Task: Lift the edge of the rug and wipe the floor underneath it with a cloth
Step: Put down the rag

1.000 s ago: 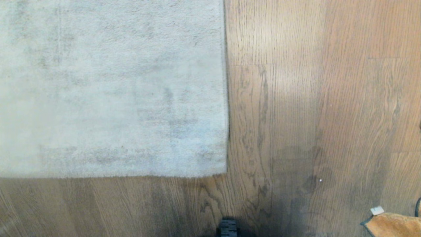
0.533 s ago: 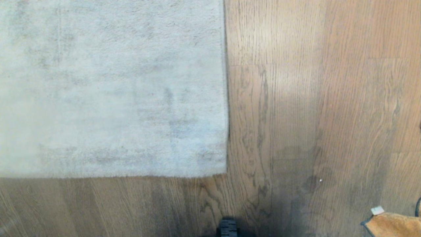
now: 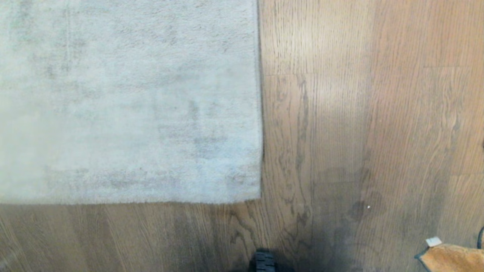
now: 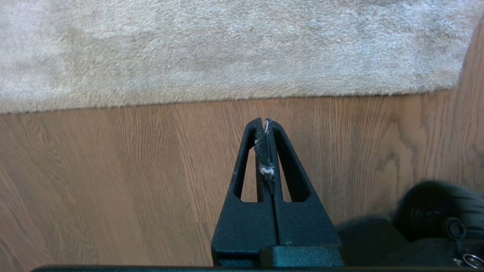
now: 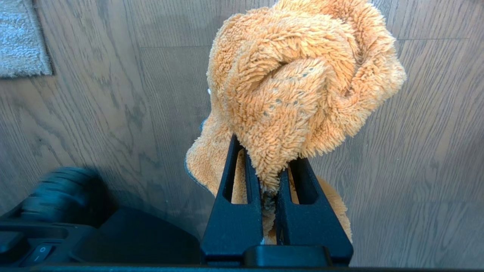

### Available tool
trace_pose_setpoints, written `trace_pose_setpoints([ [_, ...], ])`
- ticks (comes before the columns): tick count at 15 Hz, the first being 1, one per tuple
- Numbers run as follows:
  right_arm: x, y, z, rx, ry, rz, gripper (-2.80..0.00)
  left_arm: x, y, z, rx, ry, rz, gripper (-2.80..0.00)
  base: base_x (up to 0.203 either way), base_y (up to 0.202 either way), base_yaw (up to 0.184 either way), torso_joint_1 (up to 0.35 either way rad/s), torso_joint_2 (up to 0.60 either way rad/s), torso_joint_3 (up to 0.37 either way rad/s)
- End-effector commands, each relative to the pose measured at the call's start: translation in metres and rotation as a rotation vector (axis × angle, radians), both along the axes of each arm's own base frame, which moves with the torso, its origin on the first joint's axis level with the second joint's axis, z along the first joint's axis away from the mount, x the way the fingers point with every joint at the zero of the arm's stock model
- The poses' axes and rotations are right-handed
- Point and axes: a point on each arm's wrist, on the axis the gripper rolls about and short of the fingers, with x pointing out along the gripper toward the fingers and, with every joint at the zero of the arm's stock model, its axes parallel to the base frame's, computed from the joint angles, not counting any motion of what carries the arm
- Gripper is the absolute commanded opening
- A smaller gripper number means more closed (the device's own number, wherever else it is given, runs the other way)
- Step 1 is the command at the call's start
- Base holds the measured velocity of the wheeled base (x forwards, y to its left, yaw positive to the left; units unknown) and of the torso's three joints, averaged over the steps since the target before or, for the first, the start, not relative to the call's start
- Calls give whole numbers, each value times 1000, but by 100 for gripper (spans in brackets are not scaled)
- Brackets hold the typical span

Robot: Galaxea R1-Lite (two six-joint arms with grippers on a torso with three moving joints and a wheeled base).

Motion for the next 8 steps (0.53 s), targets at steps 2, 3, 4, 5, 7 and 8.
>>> trace_pose_setpoints([
  [2, 0, 0, 0, -1, 1, 0, -280, 0, 0, 0, 0, 0, 0, -280, 0, 0, 0, 0, 0, 0],
  [3, 0, 0, 0, -1, 1, 0, -280, 0, 0, 0, -2, 0, 1, -280, 8, -55, 10, 2, -3, 2],
  [4, 0, 0, 0, -1, 1, 0, -280, 0, 0, 0, -2, 0, 0, -280, 4, -106, 4, 3, 0, 5],
  [5, 0, 0, 0, 0, 1, 0, -280, 0, 0, 0, -2, 0, 2, -280, 2, -169, -1, 6, 4, 4],
  [7, 0, 0, 0, -1, 1, 2, -280, 0, 0, 0, -2, 0, 2, -280, 0, -198, 1, 1, 2, 4],
  [8, 0, 0, 0, -1, 1, 2, -280, 0, 0, 0, -2, 0, 2, -280, 0, -193, 3, 2, 2, 3],
])
